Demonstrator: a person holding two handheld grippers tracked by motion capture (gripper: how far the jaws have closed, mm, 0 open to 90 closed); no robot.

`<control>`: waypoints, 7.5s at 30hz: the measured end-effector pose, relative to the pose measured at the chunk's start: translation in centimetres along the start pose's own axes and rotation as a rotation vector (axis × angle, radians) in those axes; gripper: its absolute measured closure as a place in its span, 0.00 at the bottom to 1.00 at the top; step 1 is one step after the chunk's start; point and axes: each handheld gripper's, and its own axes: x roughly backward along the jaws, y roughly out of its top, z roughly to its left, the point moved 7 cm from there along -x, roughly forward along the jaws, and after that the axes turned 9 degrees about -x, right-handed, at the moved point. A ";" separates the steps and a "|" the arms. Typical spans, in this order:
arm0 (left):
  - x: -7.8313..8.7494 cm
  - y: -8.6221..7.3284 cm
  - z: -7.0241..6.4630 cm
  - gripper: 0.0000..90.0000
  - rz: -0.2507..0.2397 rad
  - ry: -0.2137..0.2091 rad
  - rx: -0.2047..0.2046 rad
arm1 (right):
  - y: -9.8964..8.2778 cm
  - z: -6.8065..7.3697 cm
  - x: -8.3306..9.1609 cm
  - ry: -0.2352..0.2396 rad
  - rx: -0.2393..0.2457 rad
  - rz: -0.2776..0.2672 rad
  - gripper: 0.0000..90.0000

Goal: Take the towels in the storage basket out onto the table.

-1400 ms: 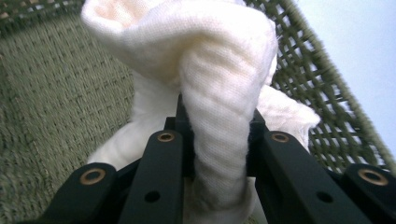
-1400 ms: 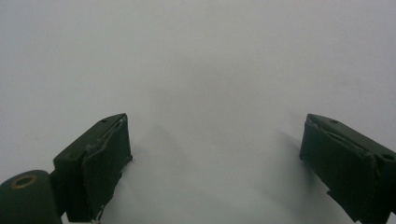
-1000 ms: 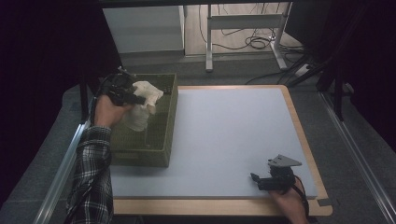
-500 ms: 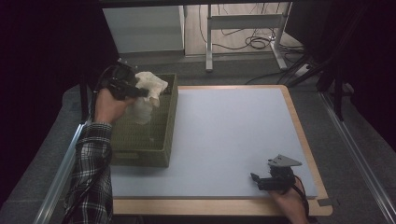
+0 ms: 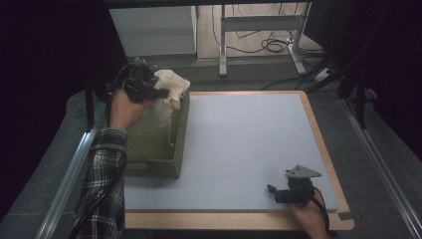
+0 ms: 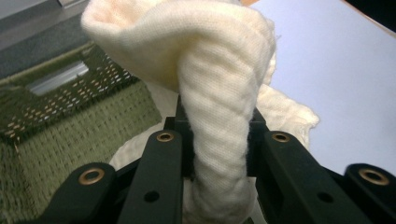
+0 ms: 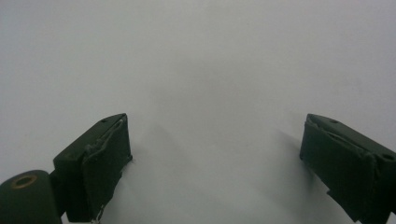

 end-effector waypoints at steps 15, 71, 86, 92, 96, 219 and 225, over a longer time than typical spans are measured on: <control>-0.7 2.9 -2.9 0.84 -0.051 -0.045 -0.050 | 0.0 0.0 0.0 0.001 0.000 0.001 0.10; -18.2 -0.1 -19.9 0.79 0.107 -0.332 -0.262 | 0.0 0.0 0.0 0.001 0.001 0.000 0.10; -21.5 -3.6 -23.1 0.53 0.167 -0.422 -0.265 | 0.0 0.0 0.0 -0.001 0.002 -0.001 0.10; -20.3 -3.4 -22.7 0.29 0.125 -0.433 -0.248 | 0.0 0.0 0.0 0.000 0.001 -0.001 0.10; -18.8 -3.3 -22.3 0.22 0.087 -0.400 -0.253 | 0.0 0.0 0.0 0.001 0.001 -0.001 0.10; -16.6 -9.2 -19.7 0.52 -0.036 -0.094 -0.090 | 5.2 -5.4 3.6 0.115 -0.075 0.068 0.65; -19.8 -8.3 -17.9 0.46 -0.020 -0.036 -0.065 | 6.7 -3.8 -1.4 0.153 -0.044 0.103 0.59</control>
